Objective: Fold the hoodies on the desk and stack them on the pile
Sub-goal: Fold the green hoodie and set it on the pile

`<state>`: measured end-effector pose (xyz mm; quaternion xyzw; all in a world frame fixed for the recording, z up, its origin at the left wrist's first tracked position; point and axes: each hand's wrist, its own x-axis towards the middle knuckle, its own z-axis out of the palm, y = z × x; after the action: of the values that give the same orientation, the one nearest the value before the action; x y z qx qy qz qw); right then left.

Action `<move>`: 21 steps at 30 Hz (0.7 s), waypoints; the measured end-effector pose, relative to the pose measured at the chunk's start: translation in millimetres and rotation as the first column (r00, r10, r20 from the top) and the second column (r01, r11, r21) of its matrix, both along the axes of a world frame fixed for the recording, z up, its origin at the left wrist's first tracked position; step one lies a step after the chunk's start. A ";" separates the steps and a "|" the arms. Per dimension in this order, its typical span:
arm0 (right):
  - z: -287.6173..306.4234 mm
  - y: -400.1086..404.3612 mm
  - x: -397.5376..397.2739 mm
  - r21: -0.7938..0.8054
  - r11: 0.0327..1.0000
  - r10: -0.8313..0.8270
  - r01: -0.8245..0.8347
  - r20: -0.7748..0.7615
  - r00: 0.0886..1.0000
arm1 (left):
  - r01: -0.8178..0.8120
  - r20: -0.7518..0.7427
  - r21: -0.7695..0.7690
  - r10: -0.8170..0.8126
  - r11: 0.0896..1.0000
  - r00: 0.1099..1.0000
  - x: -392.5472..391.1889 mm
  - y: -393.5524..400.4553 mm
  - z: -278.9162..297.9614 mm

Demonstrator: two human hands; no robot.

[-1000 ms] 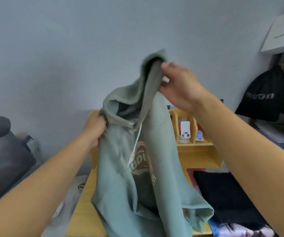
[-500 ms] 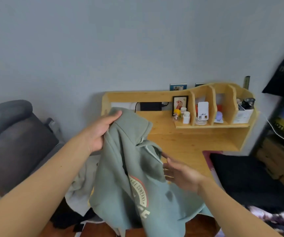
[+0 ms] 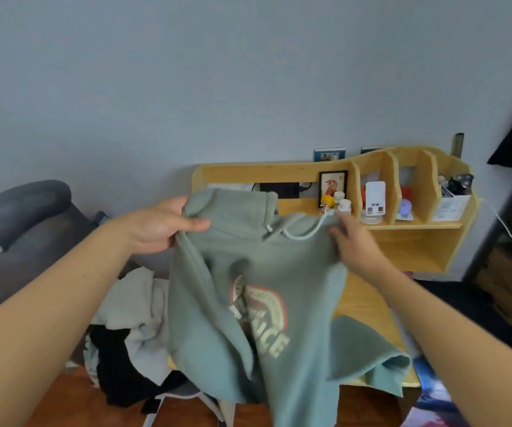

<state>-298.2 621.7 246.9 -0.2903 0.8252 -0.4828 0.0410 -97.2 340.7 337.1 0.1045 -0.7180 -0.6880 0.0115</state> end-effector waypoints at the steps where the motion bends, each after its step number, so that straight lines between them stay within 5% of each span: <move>1: 20.7 4.0 -9.5 0.012 0.998 -0.055 0.057 -0.142 0.988 | 0.059 0.063 -0.098 -0.053 0.993 0.997 1.4 -7.6 2.4; 3: 64.6 7.5 -23.0 -0.047 0.991 -0.133 0.126 -0.489 0.862 | 0.052 0.129 -0.465 0.009 0.884 0.992 -8.5 -23.1 6.3; 5: 99.6 6.7 -32.0 -0.095 0.985 -0.166 0.142 -0.731 0.662 | -0.116 0.036 -0.815 0.249 0.568 0.968 -30.9 -37.4 7.2; 7: 116.5 7.6 -40.8 -0.082 0.986 -0.150 0.145 -0.820 0.552 | -0.342 -0.184 -0.888 0.446 0.307 0.876 -48.7 -37.2 -3.1; 8: 117.7 9.6 -46.6 -0.059 0.987 -0.129 0.151 -0.853 0.506 | -0.442 -0.265 -0.862 0.520 0.251 0.812 -55.1 -34.0 -12.6; 9: 115.7 11.8 -52.5 -0.022 0.987 -0.094 0.161 -0.887 0.451 | -0.526 -0.289 -0.806 0.593 0.273 0.752 -60.5 -27.8 -21.8; 12: 101.1 20.7 -69.0 0.123 0.969 0.044 0.216 -0.941 0.336 | -0.723 -0.157 -0.346 0.723 0.598 0.672 -85.3 -14.0 -42.7; 13: 97.9 26.4 -76.7 0.137 0.958 0.052 0.254 -0.948 0.315 | -0.741 -0.196 -0.288 0.720 0.606 0.666 -92.9 -8.8 -42.4; 14: 96.6 33.9 -85.2 0.124 0.946 0.030 0.299 -0.953 0.302 | -0.740 -0.336 -0.392 0.664 0.546 0.668 -97.0 -5.0 -36.4; 16: 98.2 52.6 -99.5 0.079 0.917 -0.043 0.392 -0.955 0.293 | -0.653 -0.581 -0.721 0.313 0.231 0.751 -94.9 0.5 -12.8; 18: 97.1 68.9 -109.9 0.084 0.897 -0.052 0.434 -0.955 0.293 | -0.541 -0.537 -0.839 -0.069 -0.058 0.841 -92.8 -5.3 10.0; 21: 92.2 71.6 -117.7 0.134 0.895 0.000 0.426 -0.954 0.300 | -0.459 -0.423 -0.868 -0.204 -0.189 0.883 -105.7 -27.1 29.4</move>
<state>-416.0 693.3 339.1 -0.3862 0.8000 -0.0647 -0.4547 -202.8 313.6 366.4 -0.0191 -0.9416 0.1148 0.3160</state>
